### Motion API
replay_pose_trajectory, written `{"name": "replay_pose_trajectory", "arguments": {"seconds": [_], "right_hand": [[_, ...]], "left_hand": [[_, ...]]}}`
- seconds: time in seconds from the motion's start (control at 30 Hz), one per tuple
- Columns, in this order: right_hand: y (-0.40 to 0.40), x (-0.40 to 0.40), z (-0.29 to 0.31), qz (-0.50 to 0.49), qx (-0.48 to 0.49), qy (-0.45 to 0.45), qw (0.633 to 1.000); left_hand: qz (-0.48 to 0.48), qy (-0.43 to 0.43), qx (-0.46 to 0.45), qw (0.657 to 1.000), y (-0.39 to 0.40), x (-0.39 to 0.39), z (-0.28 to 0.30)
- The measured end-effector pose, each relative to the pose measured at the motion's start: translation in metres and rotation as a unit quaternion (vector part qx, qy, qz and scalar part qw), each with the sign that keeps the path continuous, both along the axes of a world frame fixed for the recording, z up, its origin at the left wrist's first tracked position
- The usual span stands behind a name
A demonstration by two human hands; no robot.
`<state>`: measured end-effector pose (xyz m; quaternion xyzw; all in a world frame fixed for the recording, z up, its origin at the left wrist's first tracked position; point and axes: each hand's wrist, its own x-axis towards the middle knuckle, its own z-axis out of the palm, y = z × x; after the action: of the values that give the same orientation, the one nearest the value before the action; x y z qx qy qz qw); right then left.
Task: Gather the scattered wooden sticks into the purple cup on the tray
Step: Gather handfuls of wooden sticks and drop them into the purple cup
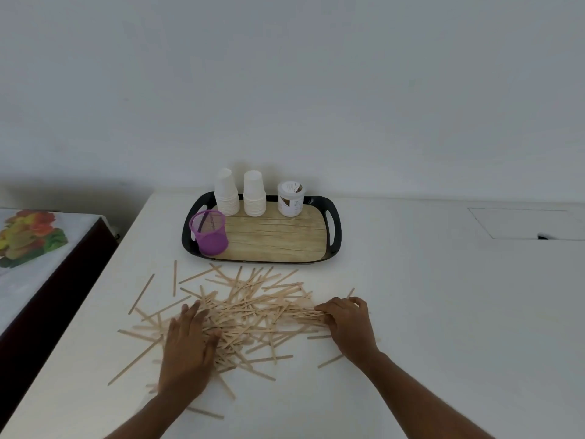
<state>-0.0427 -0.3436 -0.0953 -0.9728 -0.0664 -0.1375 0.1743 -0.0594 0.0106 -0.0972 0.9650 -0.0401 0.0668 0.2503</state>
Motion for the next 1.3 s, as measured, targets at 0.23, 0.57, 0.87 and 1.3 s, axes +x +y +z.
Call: {"name": "replay_pose_trajectory", "arguments": {"seconds": [0.23,0.57,0.87,1.3], "right_hand": [[-0.011,0.006,0.012,0.002,0.059,-0.008,0.998],[-0.020,-0.001,0.028,-0.043,0.194,-0.025,0.980],[0.022,0.000,0.042,-0.060,0.362,-0.002,0.930],[0.063,0.009,0.057,-0.074,0.500,0.076,0.859]], "left_hand": [[-0.063,0.022,-0.095,0.993,-0.066,0.006,0.022],[-0.026,0.051,-0.196,0.979,-0.104,0.019,0.024],[-0.028,0.211,-0.375,0.902,-0.163,0.023,0.064],[-0.021,0.266,-0.575,0.774,-0.186,0.045,0.083]]}}
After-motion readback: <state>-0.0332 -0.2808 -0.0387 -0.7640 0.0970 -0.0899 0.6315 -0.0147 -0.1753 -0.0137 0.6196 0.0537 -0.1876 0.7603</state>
